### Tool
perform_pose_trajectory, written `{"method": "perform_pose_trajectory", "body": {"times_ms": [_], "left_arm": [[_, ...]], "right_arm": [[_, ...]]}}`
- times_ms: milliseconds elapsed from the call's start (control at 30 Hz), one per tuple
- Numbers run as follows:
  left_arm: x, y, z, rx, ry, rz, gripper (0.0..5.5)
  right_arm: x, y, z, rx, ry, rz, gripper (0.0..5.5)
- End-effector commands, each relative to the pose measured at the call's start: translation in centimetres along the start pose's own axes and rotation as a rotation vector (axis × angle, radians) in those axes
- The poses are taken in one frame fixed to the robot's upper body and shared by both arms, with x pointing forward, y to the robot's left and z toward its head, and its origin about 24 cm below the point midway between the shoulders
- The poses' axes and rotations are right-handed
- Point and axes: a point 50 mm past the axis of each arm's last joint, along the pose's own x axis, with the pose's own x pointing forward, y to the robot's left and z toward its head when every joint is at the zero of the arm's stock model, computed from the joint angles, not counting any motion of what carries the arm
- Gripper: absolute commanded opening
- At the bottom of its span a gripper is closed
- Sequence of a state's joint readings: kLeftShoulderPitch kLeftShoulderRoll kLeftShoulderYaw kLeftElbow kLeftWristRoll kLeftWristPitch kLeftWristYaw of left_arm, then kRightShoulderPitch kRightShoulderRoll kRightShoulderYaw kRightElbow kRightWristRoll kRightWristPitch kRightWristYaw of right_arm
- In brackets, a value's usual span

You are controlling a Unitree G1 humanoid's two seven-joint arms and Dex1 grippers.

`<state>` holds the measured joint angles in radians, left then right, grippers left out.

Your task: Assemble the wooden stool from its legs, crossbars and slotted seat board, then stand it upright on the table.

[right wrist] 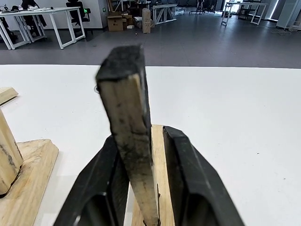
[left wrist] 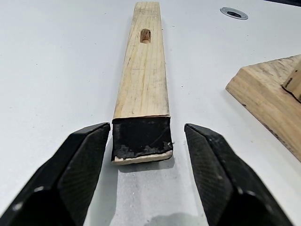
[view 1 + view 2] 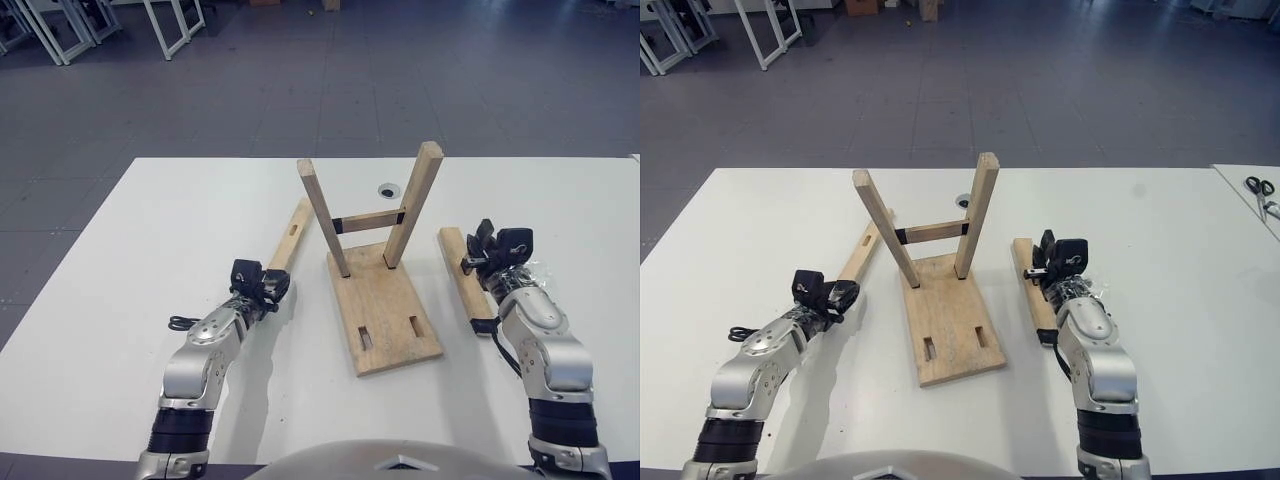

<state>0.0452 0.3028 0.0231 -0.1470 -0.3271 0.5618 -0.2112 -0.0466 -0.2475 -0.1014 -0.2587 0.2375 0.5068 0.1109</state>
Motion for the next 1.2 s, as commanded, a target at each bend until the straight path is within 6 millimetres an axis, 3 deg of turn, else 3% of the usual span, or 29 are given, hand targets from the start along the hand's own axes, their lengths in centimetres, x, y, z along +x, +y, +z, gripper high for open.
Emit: {"method": "perform_pose_trajectory", "body": {"times_ms": [33, 233, 333, 467, 567, 633, 700, 733, 833, 900, 933, 1033, 1133, 1200], "left_arm": [[0.1, 0.2, 0.1, 0.013, 0.011, 0.007, 2.94], [0.1, 0.1, 0.0, 0.014, 0.013, 0.006, 2.94], [0.2, -0.1, -0.2, 0.016, 0.018, 0.003, 2.94], [0.3, -0.2, -0.2, 0.017, 0.018, 0.0, 2.94], [0.4, -0.2, 0.1, 0.024, 0.012, -0.004, 2.94], [0.4, 0.0, 0.0, 0.027, 0.014, -0.001, 2.94], [0.3, 0.0, 0.0, 0.026, 0.015, -0.001, 2.94], [0.3, 0.0, 0.0, 0.026, 0.016, -0.001, 2.94], [0.6, -0.2, 0.2, 0.023, 0.011, -0.006, 2.94], [0.8, -0.3, 0.5, 0.026, 0.008, -0.01, 2.94], [0.9, -0.2, 0.5, 0.033, 0.008, -0.009, 2.94], [1.0, -0.1, 0.7, 0.036, 0.003, -0.005, 2.94], [0.8, -0.2, 0.5, 0.026, -0.001, 0.0, 2.94], [0.5, -0.2, 0.1, 0.017, 0.0, 0.009, 2.94]], "right_arm": [[0.3, -0.2, 1.8, -0.018, -0.021, -0.011, 1.53], [0.6, 1.1, 7.9, -0.014, -0.168, -0.004, 1.53], [0.7, 1.2, 9.7, -0.017, -0.203, -0.025, 1.53], [2.3, 0.8, 10.4, -0.042, -0.214, -0.07, 1.53], [2.2, 1.2, 14.2, -0.028, -0.42, -0.088, 1.53], [1.9, 1.5, 15.4, -0.025, -0.486, -0.093, 1.53], [2.4, 1.6, 14.1, -0.034, -0.425, -0.089, 1.53], [3.1, 1.5, 12.1, -0.038, -0.333, -0.087, 1.53], [4.6, 0.5, 3.9, -0.053, -0.01, -0.122, 1.53], [4.7, 0.1, 1.6, -0.042, 0.056, -0.138, 1.53], [5.0, 0.0, 2.0, -0.031, 0.035, -0.137, 1.53], [5.1, 0.0, 6.5, 0.037, -0.186, -0.127, 1.53], [2.2, -0.3, 13.6, 0.063, -0.526, -0.131, 1.53], [0.2, -0.5, 15.3, 0.041, -0.596, -0.131, 1.82]]}}
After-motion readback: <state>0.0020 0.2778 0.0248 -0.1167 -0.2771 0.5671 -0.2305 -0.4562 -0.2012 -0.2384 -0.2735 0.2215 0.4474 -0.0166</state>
